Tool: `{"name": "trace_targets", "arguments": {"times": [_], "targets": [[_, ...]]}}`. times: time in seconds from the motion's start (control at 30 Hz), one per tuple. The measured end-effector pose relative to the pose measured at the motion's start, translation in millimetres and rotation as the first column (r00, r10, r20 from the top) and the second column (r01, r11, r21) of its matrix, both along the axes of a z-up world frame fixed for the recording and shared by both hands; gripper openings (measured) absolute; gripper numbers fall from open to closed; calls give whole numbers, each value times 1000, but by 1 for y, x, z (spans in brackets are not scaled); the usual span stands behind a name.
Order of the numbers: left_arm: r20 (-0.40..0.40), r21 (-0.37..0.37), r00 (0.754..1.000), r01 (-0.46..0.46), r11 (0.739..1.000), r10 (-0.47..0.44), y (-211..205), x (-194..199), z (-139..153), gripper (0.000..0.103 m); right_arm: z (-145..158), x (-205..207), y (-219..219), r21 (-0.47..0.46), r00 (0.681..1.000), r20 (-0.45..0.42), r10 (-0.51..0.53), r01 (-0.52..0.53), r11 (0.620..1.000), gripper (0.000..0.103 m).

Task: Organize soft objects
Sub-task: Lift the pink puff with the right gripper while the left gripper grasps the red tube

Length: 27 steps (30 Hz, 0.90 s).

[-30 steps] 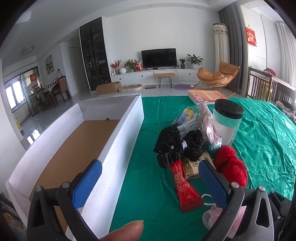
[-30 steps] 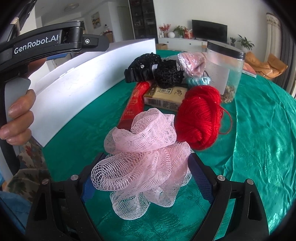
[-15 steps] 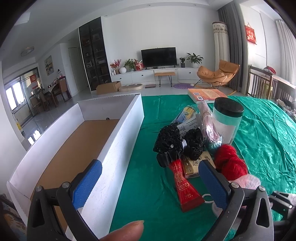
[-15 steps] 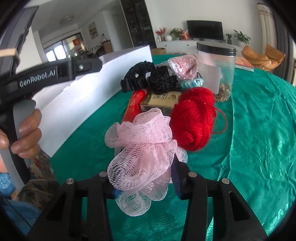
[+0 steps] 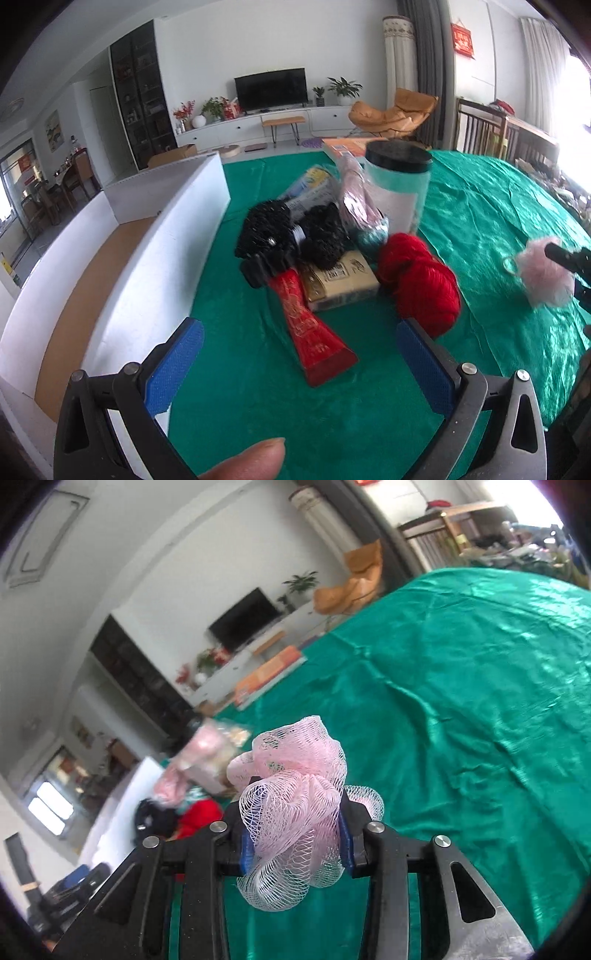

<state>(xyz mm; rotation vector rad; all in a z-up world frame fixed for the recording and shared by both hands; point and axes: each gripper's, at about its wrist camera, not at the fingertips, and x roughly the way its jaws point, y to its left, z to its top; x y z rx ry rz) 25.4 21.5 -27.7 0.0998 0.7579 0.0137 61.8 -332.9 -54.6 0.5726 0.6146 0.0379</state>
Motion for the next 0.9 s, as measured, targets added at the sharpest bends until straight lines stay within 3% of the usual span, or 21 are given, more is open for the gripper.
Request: {"name": "trace_targets", "arguments": {"times": [0.03,0.07,0.2,0.3,0.43,0.6,0.77,0.9], "targets": [[-21,2,1000,11,1000,-11,-4,1,-7,103,-5,4,-2,14,999,-34,-17,17,1000,72],[-42,1,999,21,1000,-21,-7,1,-14,103,-8,6,-5,28,998,-63,-30,32,999,75],[-102,13,994,37,999,-35,-10,3,-37,103,-13,2,-19,37,989,-110,-102,106,994,82],[-140,11,990,26,1000,-24,-6,8,-50,103,-25,1,-25,30,983,-162,-82,88,996,83],[-194,-1,981,1,1000,-1,3,15,-67,103,-28,10,1,-130,974,-224,-45,16,991,83],[-226,-93,974,-17,996,-4,16,18,-74,103,-33,19,28,-335,958,-281,-62,-37,941,85],[-225,-93,974,-16,996,-6,17,17,-75,103,-36,21,38,-419,949,-307,-72,-67,906,88],[-262,-92,965,-29,995,4,17,22,-75,103,-37,22,40,-430,947,-312,-74,-71,900,89]]}}
